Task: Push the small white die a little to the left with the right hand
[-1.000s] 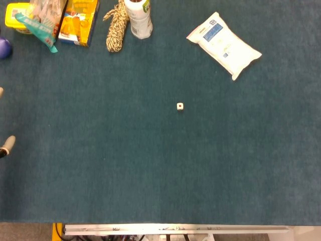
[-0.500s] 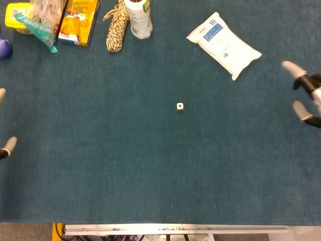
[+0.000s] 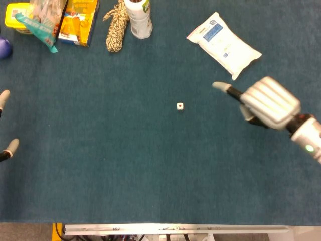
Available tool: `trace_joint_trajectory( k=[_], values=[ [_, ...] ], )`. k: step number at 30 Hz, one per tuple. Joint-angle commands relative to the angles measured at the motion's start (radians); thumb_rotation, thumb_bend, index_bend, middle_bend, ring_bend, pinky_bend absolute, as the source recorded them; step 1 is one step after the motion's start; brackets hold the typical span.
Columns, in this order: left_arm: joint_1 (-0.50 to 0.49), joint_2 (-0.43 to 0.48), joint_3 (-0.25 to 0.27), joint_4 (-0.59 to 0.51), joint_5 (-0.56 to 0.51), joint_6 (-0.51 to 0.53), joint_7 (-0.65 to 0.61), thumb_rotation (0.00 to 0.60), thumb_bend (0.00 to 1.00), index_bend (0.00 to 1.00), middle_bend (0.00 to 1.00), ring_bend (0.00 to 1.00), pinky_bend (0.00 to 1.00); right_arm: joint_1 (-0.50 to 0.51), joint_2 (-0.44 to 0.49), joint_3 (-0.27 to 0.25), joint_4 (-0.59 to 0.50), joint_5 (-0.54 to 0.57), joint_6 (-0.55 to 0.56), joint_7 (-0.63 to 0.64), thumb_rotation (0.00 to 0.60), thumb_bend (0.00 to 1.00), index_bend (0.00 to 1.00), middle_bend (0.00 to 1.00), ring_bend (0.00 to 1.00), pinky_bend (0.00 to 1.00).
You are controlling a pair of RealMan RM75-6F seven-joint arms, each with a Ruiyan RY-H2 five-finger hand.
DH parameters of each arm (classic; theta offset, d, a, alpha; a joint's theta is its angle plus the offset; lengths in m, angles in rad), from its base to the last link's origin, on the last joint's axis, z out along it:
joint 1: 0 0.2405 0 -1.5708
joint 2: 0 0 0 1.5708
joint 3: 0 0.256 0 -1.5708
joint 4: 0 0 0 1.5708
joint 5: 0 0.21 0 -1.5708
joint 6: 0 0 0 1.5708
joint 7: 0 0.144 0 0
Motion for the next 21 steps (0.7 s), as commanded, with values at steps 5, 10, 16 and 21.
trace_joint_trajectory(
  k=[5,10,16,21],
  values=[
    [0.001,0.002,0.001,-0.002,0.002,0.003,0.001,0.600,0.21,0.00,0.00,0.00,0.00,0.162,-0.055,0.010,0.026,0.227,-0.196,-0.109,0.352,1.00,0.15,1.00,1.00,1.00],
    [0.000,0.001,0.003,-0.002,0.006,0.001,0.005,0.600,0.21,0.00,0.00,0.00,0.00,0.250,-0.074,-0.022,0.027,0.390,-0.240,-0.205,0.278,1.00,0.22,1.00,1.00,1.00],
    [-0.002,0.000,0.004,-0.004,0.011,-0.001,0.009,0.600,0.21,0.00,0.00,0.00,0.00,0.340,-0.111,-0.076,0.033,0.552,-0.220,-0.289,0.248,1.00,0.24,1.00,1.00,1.00],
    [-0.001,-0.001,0.005,-0.003,0.011,0.000,0.013,0.600,0.21,0.00,0.00,0.00,0.00,0.402,-0.145,-0.125,0.046,0.654,-0.192,-0.334,0.243,1.00,0.24,1.00,1.00,1.00]
  ],
)
